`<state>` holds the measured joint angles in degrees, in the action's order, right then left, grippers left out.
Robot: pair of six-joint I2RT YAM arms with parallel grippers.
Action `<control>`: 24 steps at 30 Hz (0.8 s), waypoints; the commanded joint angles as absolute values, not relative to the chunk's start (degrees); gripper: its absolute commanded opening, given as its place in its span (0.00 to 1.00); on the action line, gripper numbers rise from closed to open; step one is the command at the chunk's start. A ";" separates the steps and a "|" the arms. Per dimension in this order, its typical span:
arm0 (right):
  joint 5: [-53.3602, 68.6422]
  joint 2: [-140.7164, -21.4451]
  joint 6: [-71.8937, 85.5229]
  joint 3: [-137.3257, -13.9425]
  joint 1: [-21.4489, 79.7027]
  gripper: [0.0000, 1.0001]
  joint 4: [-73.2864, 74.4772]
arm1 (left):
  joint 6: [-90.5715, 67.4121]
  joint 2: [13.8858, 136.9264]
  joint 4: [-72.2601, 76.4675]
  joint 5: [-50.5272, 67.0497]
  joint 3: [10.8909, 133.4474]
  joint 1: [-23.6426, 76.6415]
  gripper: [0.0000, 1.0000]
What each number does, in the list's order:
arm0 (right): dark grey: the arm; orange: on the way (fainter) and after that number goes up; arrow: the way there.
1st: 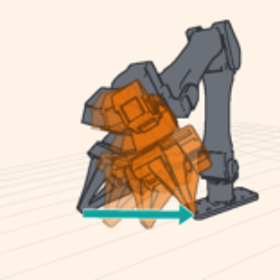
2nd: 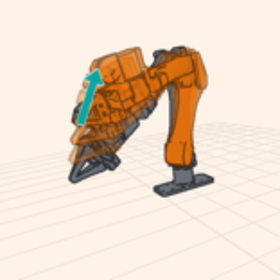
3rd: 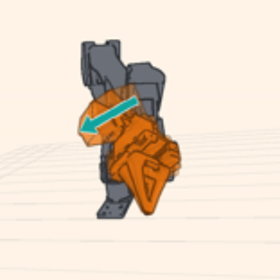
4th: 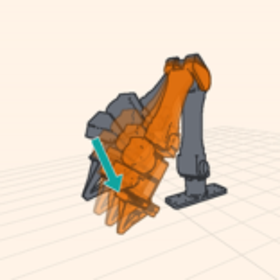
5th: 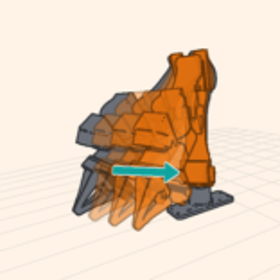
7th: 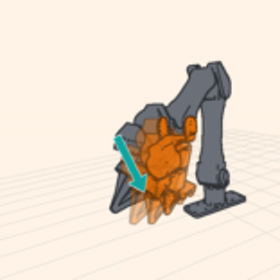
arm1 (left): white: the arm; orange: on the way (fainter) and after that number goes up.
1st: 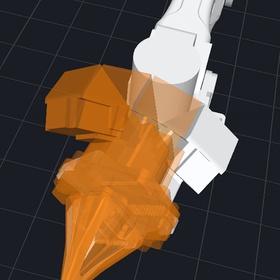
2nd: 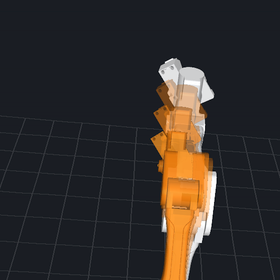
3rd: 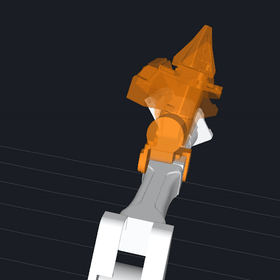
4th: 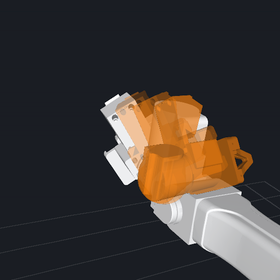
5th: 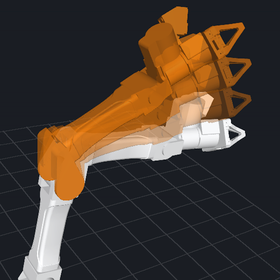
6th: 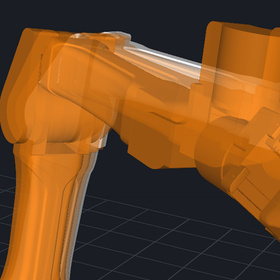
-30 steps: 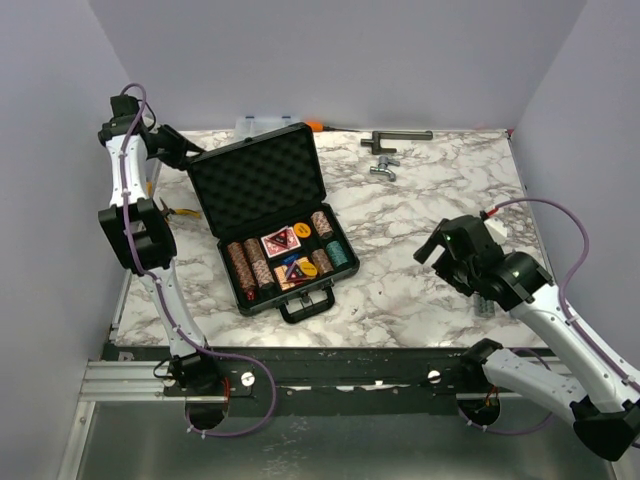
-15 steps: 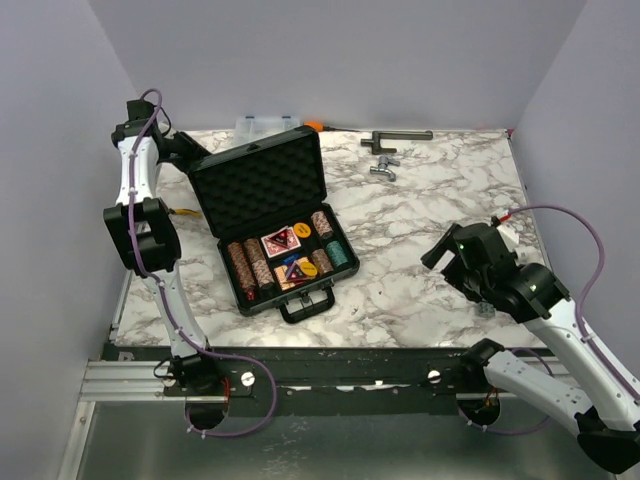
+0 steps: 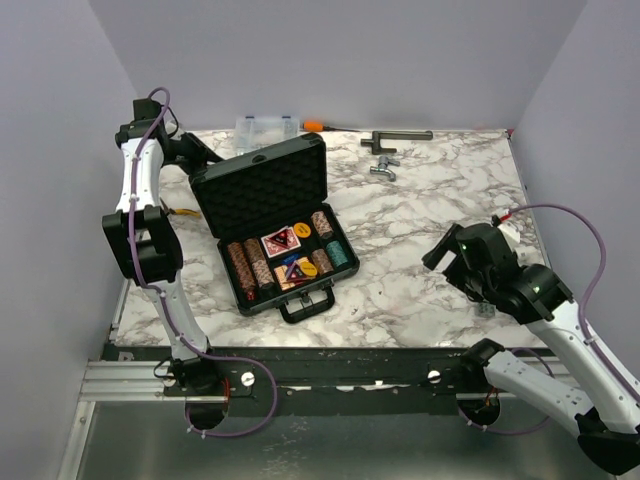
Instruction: Pack up texas hold em set
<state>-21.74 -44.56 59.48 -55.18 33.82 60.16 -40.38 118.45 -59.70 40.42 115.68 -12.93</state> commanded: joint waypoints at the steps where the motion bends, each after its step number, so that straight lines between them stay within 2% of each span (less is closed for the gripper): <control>1: -22.55 -44.04 57.63 -57.35 34.28 1.00 62.25 | -39.13 113.78 -61.61 38.88 112.25 -12.34 0.30; 24: -22.26 -40.61 57.58 -58.08 34.28 1.00 64.61 | -37.09 101.13 -61.86 36.36 100.76 -10.81 0.30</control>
